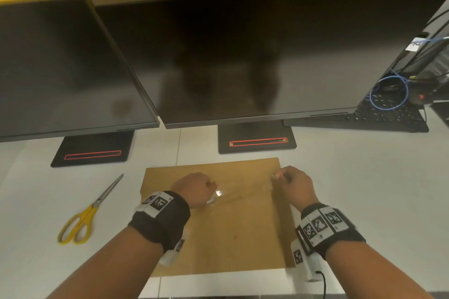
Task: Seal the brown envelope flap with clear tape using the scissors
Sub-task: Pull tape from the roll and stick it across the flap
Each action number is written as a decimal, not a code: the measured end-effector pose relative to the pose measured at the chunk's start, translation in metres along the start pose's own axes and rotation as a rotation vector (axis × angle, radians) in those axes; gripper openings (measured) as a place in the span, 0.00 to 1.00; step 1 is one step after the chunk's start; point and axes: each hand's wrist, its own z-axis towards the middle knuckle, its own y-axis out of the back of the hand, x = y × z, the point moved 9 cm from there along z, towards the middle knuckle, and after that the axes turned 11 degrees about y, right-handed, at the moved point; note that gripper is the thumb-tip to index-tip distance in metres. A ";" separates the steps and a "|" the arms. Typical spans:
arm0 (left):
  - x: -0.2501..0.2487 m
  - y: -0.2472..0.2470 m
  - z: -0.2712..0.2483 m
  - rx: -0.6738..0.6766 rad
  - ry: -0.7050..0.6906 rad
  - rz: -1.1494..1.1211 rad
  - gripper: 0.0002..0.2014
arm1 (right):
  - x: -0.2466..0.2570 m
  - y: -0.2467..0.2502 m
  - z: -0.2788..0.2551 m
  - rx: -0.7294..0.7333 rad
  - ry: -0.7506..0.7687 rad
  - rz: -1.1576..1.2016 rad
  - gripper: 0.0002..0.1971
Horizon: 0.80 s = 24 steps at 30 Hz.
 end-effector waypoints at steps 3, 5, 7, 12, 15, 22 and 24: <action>-0.006 0.005 -0.002 -0.116 0.005 0.052 0.14 | 0.002 0.005 0.000 -0.020 0.016 -0.035 0.06; -0.015 0.007 -0.004 -0.173 0.002 0.097 0.13 | 0.002 0.008 -0.002 -0.024 0.009 -0.046 0.07; -0.026 0.005 -0.007 -0.201 -0.005 0.158 0.12 | 0.000 0.010 -0.006 -0.026 -0.002 -0.048 0.07; -0.044 -0.006 -0.007 -0.199 0.015 0.312 0.11 | -0.010 0.011 -0.011 -0.027 -0.037 -0.048 0.09; -0.052 -0.012 -0.008 -0.160 0.022 0.394 0.10 | -0.013 0.011 -0.014 -0.040 -0.040 -0.051 0.09; -0.068 -0.022 -0.012 -0.113 -0.007 0.494 0.12 | -0.013 0.009 -0.013 -0.052 0.016 -0.101 0.08; -0.073 -0.025 -0.013 -0.108 -0.023 0.507 0.12 | -0.013 0.008 -0.012 -0.045 0.028 -0.127 0.08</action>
